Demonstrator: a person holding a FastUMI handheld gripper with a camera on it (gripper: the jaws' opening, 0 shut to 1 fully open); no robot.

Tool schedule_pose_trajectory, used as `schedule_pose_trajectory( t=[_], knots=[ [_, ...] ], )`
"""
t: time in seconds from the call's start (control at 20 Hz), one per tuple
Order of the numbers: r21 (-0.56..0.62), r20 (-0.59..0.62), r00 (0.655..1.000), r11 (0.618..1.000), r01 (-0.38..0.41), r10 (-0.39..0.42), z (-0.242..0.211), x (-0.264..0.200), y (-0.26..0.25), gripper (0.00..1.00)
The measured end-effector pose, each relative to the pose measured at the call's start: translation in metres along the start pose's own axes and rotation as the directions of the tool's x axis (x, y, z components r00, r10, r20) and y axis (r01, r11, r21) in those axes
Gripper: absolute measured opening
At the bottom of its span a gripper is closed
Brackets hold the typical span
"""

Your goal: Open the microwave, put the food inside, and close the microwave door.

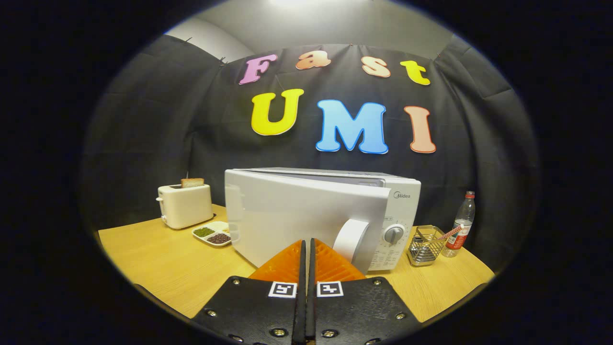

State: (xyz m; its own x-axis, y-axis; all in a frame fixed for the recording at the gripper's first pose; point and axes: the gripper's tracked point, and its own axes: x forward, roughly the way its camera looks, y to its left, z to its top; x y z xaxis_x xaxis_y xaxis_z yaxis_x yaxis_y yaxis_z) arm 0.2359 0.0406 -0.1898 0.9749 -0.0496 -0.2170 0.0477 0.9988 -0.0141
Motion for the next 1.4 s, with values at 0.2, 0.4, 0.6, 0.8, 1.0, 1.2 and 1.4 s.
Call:
schedule_pose_trajectory(
  t=[0.2,0.4,0.6,0.8,1.0,1.2,1.4],
  knots=[
    [0.013,-0.007,0.998,0.998,0.069,-0.069,-0.002,0.029,-0.025,0.01],
    [0.004,-0.01,0.993,0.993,0.122,-0.121,-0.005,0.058,-0.04,0.01],
    [0.004,-0.016,0.987,0.987,0.159,-0.158,-0.011,0.084,-0.05,0.01],
    [0.004,-0.035,0.986,0.987,0.163,-0.163,-0.016,0.107,-0.05,0.01],
    [-0.047,0.002,0.981,0.98,0.193,-0.193,-0.013,0.117,-0.052,0.02],
    [0.008,-0.058,0.991,0.992,0.123,-0.122,-0.019,0.092,-0.039,0.02],
    [-0.066,0.001,0.997,0.995,0.073,-0.073,0.006,0.04,-0.026,0.01]
  ],
)
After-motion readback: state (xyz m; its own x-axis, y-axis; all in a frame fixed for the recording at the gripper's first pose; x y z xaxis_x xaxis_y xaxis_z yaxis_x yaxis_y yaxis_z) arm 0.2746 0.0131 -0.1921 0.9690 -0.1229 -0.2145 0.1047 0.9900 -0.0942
